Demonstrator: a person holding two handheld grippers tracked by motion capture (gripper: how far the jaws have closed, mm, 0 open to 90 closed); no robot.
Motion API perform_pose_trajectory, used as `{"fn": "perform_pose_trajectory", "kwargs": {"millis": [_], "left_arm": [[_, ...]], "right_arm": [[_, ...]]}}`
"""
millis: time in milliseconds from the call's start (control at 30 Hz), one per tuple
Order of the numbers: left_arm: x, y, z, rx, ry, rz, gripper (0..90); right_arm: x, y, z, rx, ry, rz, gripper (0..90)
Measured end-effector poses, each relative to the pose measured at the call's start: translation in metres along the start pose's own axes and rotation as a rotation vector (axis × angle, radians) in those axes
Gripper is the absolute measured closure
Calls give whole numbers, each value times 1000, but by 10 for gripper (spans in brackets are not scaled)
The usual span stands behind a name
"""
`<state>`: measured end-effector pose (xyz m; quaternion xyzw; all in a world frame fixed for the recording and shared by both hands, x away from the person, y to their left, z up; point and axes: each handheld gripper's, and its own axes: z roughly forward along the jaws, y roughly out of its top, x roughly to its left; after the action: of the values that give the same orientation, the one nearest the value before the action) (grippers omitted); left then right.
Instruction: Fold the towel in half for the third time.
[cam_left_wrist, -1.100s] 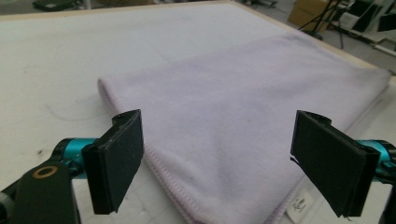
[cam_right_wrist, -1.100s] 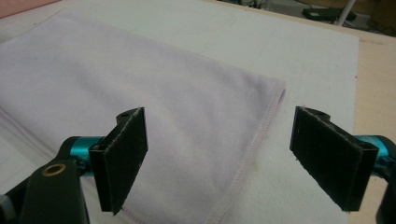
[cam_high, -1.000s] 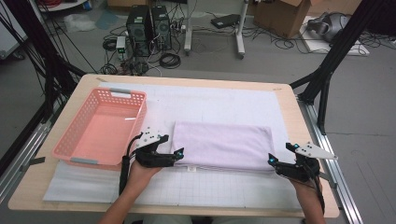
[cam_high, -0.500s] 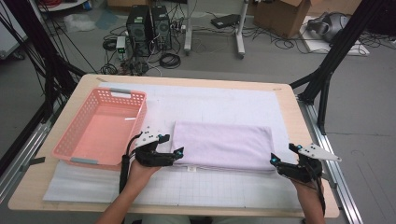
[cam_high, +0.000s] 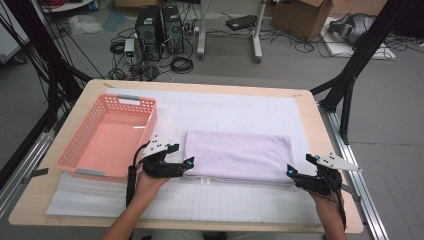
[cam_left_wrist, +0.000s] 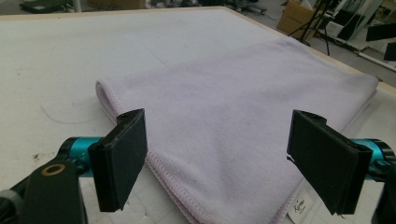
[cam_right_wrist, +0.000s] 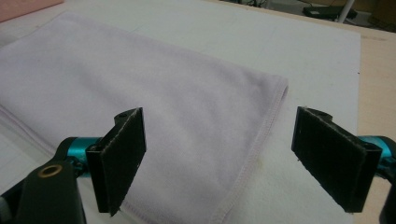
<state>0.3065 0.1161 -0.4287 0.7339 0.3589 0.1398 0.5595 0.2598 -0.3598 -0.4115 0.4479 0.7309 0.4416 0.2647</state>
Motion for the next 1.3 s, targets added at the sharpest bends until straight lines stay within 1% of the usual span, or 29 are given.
{"fn": "perform_pose_trajectory", "kwargs": {"millis": [200, 233, 267, 333, 433, 667, 833, 867, 933, 1000, 1133, 1200, 1267, 1300], "left_arm": [[-1, -1, 1, 13, 3, 3, 214], [-1, 0, 1, 19, 1, 8, 214], [-2, 0, 1, 23, 10, 4, 214], [-3, -1, 1, 39, 22, -6, 214], [-4, -3, 2, 89, 22, -16, 214], [-3, -11, 4, 176, 57, -41, 229], [0, -15, 4, 238, 81, -52, 280], [0, -15, 4, 238, 81, -52, 291], [1, -17, 5, 280, 76, -60, 316], [0, -18, 6, 300, 81, -55, 330], [-1, -19, 8, 308, 82, -43, 343], [-2, -19, 8, 308, 83, -36, 364], [-3, -20, 8, 303, 77, -33, 400], [-4, -20, 8, 304, 70, -27, 435]], "right_arm": [[0, -2, 0, 15, 5, 4, 168], [0, -2, 1, 18, 6, -4, 168], [0, -2, 1, 23, 8, -11, 168], [-1, -2, 1, 24, 12, -8, 168], [-2, -4, 1, 24, 19, -1, 168], [-2, -5, 2, 36, 21, 2, 168], [-1, -6, 5, 54, 28, -5, 169], [0, -6, 6, 57, 30, -6, 169], [1, -5, 8, 63, 35, -13, 169], [3, -5, 10, 66, 40, -16, 169], [4, -5, 12, 73, 48, -16, 169], [4, -5, 14, 74, 50, -17, 170], [5, -4, 16, 74, 52, -17, 170], [6, -4, 17, 73, 55, -17, 170]]}}
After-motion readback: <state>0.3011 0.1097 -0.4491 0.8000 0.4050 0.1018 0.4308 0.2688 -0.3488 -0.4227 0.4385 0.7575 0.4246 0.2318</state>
